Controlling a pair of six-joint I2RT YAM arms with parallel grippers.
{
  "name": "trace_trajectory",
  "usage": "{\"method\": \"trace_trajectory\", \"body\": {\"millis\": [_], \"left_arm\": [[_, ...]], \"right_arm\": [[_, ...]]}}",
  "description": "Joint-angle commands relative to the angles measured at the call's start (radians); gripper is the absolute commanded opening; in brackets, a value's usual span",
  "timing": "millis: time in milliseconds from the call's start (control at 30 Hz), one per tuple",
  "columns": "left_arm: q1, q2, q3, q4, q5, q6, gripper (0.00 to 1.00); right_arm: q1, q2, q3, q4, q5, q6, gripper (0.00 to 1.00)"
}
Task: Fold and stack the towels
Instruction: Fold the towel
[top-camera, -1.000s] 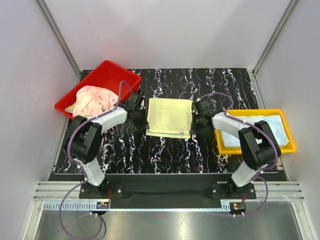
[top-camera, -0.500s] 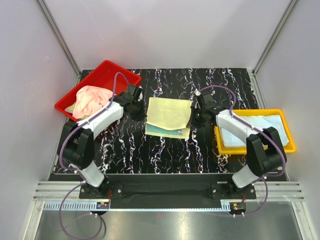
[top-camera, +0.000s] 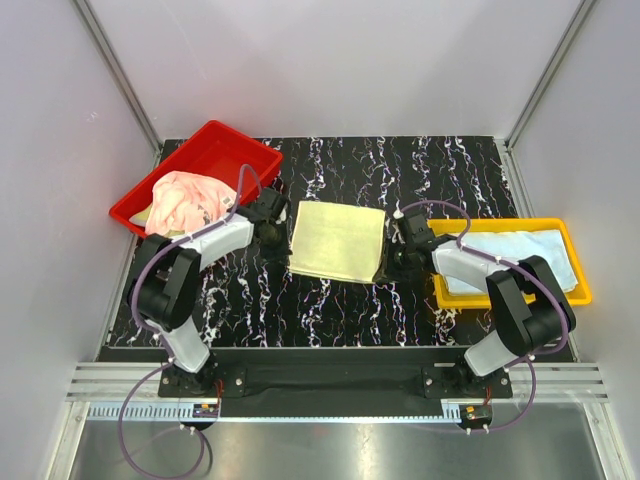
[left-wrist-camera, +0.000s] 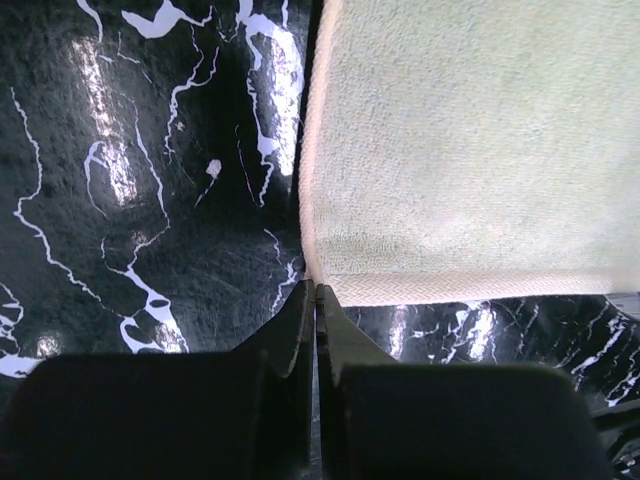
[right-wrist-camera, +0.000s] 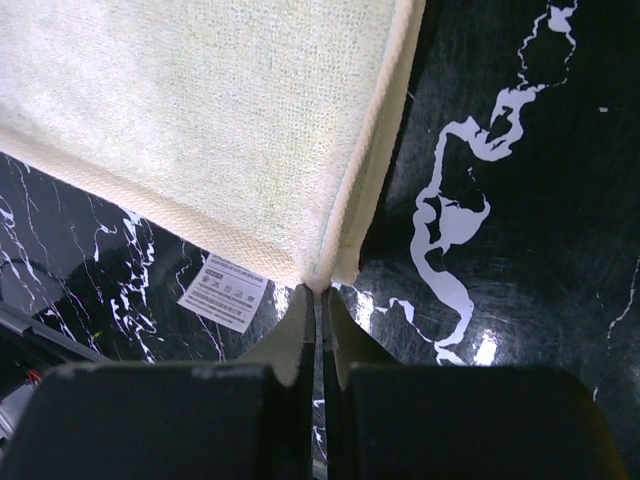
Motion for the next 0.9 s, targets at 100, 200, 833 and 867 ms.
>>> {"method": "trace_trajectory", "body": {"millis": [100,200,833,867], "left_arm": [[0.003,0.041,-0.02,0.069,-0.012,0.03,0.0],[0.001,0.048,-0.028,0.075,-0.012,0.029,0.0],[-0.006,0.104,0.169,0.084,0.092,0.101,0.34],[-0.005,0.135,0.159,0.114,0.139,0.096,0.34]], "right_arm": [[-0.003,-0.002,-0.034,0.081,-0.011,0.021,0.0],[-0.003,-0.008,-0.05,0.089,-0.012,0.025,0.01],[-0.003,-0.019,0.14,-0.026,0.011,-0.033,0.25],[-0.003,-0.003,0.144,-0.011,0.005,-0.033,0.24]]}}
